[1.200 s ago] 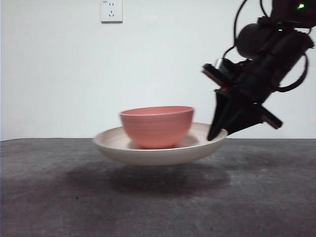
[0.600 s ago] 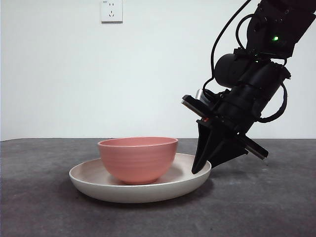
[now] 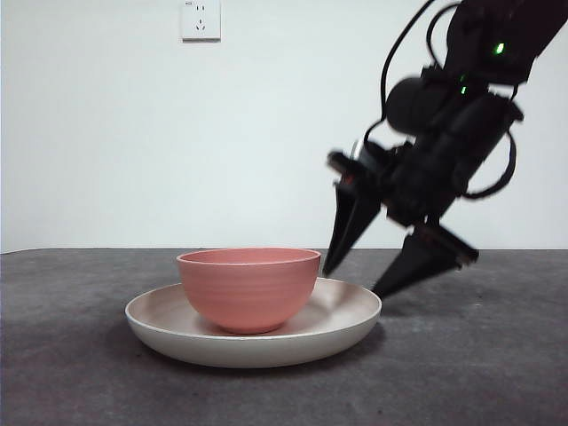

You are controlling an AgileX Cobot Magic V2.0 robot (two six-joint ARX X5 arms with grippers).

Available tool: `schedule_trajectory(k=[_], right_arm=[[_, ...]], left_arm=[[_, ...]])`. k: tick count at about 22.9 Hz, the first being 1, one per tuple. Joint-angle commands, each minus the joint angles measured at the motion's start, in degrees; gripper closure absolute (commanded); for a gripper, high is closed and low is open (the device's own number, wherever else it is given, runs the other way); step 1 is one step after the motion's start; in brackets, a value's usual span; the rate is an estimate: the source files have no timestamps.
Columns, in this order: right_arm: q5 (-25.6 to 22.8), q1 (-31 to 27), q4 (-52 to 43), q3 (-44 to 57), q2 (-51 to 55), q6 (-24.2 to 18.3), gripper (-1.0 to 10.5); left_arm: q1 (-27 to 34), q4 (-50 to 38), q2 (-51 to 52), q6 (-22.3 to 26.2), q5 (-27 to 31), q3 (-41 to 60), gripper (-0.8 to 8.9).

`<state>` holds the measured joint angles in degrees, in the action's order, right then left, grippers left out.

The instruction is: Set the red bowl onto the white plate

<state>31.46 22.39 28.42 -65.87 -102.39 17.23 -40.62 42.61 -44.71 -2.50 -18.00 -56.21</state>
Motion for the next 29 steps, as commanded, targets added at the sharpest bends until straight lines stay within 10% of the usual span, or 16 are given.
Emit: schedule_trajectory(k=[1,15,29], right_arm=[[-0.70,0.09,1.25,-1.03,3.58,-1.70,6.5],[-10.67,0.33,22.93,-1.01,38.05,-9.46,3.4],[-10.93,0.35,30.42,1.60,55.39,-15.15,3.4]], left_arm=[[-0.26,-0.63,-0.20,-0.33,-0.28,-0.74,2.51],[-0.26,-0.63,-0.20,-0.33,-0.28,-0.74,2.51],[-0.26,-0.63,-0.20,-0.33,-0.28,-0.74,2.51]])
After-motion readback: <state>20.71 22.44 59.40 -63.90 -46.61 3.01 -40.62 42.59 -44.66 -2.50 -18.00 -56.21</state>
